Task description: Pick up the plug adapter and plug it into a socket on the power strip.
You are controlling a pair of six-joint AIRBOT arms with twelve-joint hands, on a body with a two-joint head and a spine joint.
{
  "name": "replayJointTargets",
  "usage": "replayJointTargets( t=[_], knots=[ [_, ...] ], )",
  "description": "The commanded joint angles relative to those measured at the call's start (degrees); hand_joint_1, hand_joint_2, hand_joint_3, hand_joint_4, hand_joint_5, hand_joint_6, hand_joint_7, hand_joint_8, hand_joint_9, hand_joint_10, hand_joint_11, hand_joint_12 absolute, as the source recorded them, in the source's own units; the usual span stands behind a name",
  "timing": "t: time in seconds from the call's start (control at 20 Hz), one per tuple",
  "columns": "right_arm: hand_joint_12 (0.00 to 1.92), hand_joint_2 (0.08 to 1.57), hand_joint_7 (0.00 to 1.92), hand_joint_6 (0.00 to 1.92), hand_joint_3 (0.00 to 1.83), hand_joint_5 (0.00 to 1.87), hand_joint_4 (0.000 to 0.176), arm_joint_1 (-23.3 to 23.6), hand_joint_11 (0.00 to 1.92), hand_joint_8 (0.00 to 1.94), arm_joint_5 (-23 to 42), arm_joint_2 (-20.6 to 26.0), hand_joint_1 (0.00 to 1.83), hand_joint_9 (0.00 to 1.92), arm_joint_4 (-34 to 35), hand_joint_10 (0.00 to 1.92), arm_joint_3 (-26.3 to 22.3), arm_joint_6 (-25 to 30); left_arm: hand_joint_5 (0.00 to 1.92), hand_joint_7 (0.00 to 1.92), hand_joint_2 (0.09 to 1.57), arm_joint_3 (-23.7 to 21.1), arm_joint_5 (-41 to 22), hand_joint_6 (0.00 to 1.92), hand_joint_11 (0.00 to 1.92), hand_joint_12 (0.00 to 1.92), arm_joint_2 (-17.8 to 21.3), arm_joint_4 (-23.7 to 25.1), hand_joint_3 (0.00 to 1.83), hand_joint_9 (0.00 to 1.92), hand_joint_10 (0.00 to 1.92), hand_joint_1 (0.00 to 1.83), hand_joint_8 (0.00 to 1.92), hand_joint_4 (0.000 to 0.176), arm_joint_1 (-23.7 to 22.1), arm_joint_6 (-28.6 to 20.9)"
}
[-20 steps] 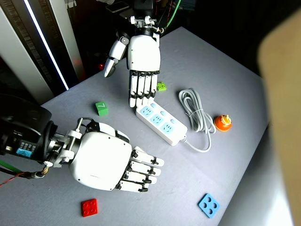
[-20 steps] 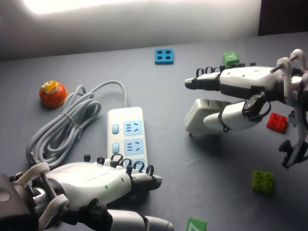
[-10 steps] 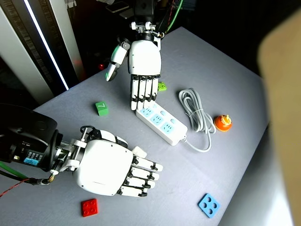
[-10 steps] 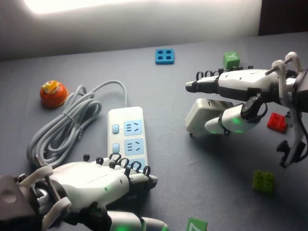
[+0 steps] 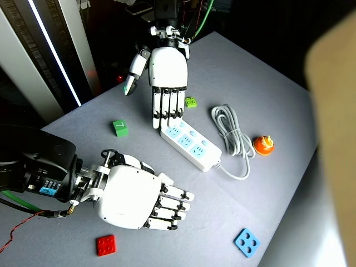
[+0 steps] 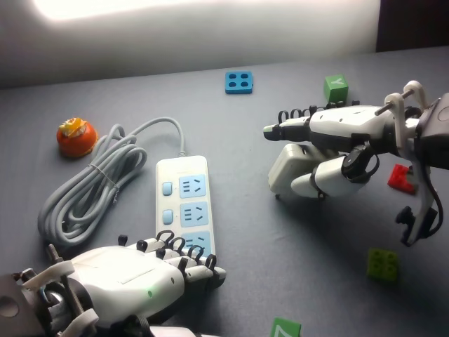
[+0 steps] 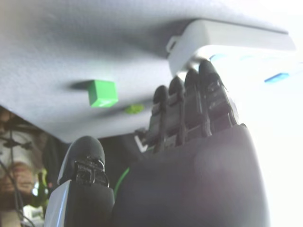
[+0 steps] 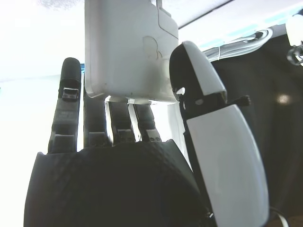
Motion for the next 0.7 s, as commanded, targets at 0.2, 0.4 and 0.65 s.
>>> replayJointTargets(
  t=[0.2, 0.4, 0.65],
  knots=[
    [0.65, 1.27, 0.16, 0.0, 0.0, 0.16, 0.0, 0.4, 0.0, 0.0, 2.7, -0.6, 0.82, 0.17, -0.2, 0.0, 1.2, -0.1, 0.14, 0.14, 1.24, 0.9, 1.4, 0.0, 0.0, 0.35, -0.3, -1.1, 0.0, 0.13, 0.0, 0.0, 0.0, 0.0, 0.0, -0.7],
    [0.72, 1.27, 0.16, 0.0, 0.0, 0.15, 0.0, 0.4, 0.0, 0.0, 2.6, -0.6, 0.83, 0.18, -0.2, 0.0, 1.3, -0.1, 0.13, 0.13, 1.24, 1.4, 1.3, 0.0, 0.0, 0.37, -0.6, -1.1, 0.0, 0.12, 0.0, 0.0, 0.0, 0.0, -0.3, -0.7],
    [0.69, 1.28, 0.18, 0.01, 0.0, 0.17, 0.0, 0.1, 0.0, 0.0, 2.6, -0.7, 0.81, 0.19, -0.2, 0.0, 1.3, -0.5, 0.14, 0.14, 1.25, 2.0, 0.5, 0.0, 0.0, 0.41, -0.9, -1.1, 0.0, 0.13, 0.0, 0.0, 0.0, 0.0, -0.2, -0.7]
  ],
)
